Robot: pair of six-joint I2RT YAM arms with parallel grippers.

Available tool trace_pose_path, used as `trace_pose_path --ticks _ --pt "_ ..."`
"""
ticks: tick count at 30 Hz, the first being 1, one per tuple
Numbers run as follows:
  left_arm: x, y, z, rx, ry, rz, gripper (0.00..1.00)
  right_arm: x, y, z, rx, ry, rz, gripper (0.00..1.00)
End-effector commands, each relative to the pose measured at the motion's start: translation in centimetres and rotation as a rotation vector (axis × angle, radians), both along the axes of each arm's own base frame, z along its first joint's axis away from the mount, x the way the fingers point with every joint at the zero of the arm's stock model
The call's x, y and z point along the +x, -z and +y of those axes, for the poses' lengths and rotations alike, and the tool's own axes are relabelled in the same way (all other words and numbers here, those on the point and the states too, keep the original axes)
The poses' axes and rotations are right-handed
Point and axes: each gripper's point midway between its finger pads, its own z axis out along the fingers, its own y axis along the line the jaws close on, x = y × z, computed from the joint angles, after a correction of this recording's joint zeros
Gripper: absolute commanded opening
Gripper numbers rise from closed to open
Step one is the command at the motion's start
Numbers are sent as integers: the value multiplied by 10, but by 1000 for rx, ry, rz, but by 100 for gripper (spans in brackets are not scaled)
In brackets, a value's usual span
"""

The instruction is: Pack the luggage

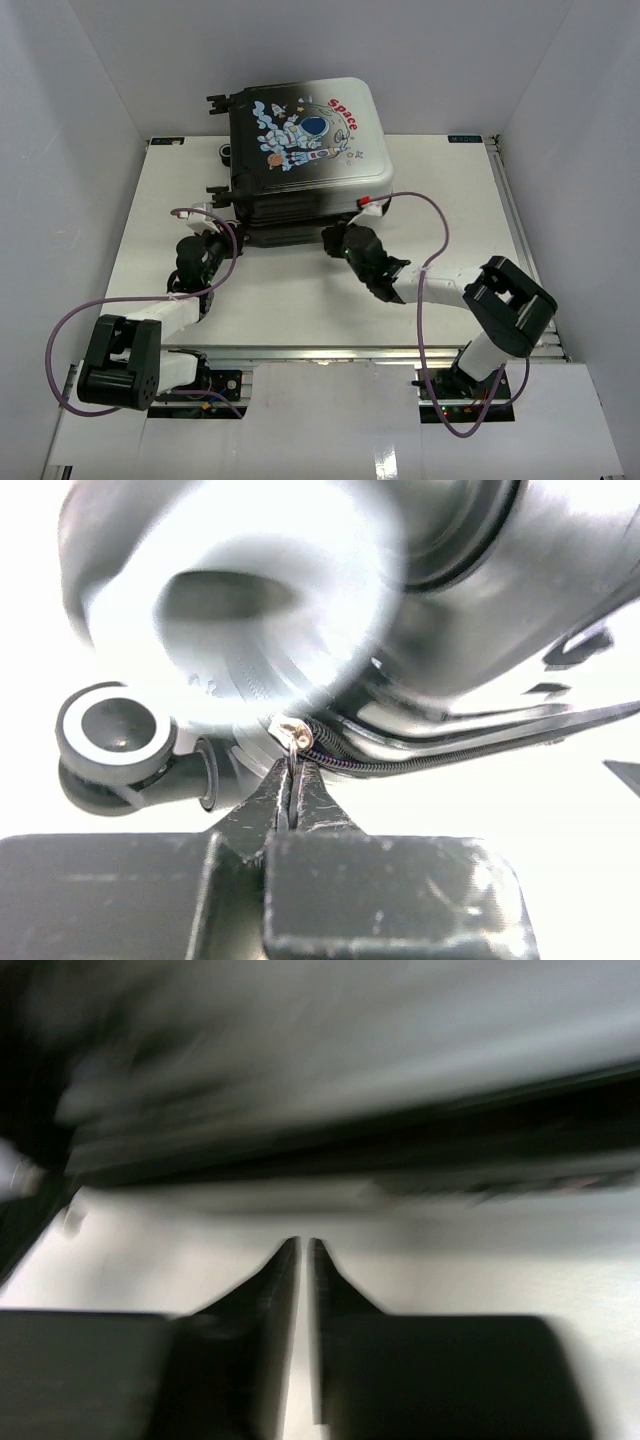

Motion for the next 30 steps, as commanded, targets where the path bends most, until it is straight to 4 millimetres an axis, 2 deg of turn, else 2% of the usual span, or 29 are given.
trace_pose_path --ticks 1,3,6,7,8,11,13,15,16,18,19,21,23,25,27,30 --pt "10 -103 7 -72 -6 -321 0 -44 -4 71 -41 -334 14 8" --pt "8 -102 6 -82 3 -319 0 -44 -5 69 -121 -359 3 11" --pt "4 -97 4 -89 18 -310 0 -44 -20 56 -281 -403 -62 38" --pt "2 -96 3 -89 24 -311 0 -47 -31 51 -335 -436 -106 42" --pt "0 -95 2 -92 29 -312 0 -50 -52 47 -353 -454 -158 53" --pt "-6 -95 -3 -105 62 -326 0 -62 -95 49 -430 -587 -279 69" --pt "-8 -94 -7 -111 90 -324 0 -49 -127 41 -514 -561 -376 76" --pt "-9 -94 -10 -113 104 -321 0 -25 -153 16 -569 -415 -381 78" --pt "-8 -94 -10 -112 106 -320 0 -9 -156 -5 -558 -306 -343 76" --pt "-7 -92 -10 -109 103 -307 0 24 -169 -67 -508 -61 -289 71" --pt "-6 -92 -9 -109 99 -306 0 33 -172 -86 -468 18 -273 69" --pt "-4 -92 -9 -108 96 -307 0 56 -169 -141 -399 226 -219 69" --pt "-3 -91 -9 -102 96 -300 0 73 -158 -169 -365 303 -180 68" --pt "-2 -92 -7 -97 83 -302 0 99 -135 -193 -318 324 -120 67" --pt "2 -94 -3 -96 56 -298 0 124 -119 -209 -268 306 -70 68" --pt "9 -92 3 -97 19 -272 0 155 -65 -213 -200 238 57 68"
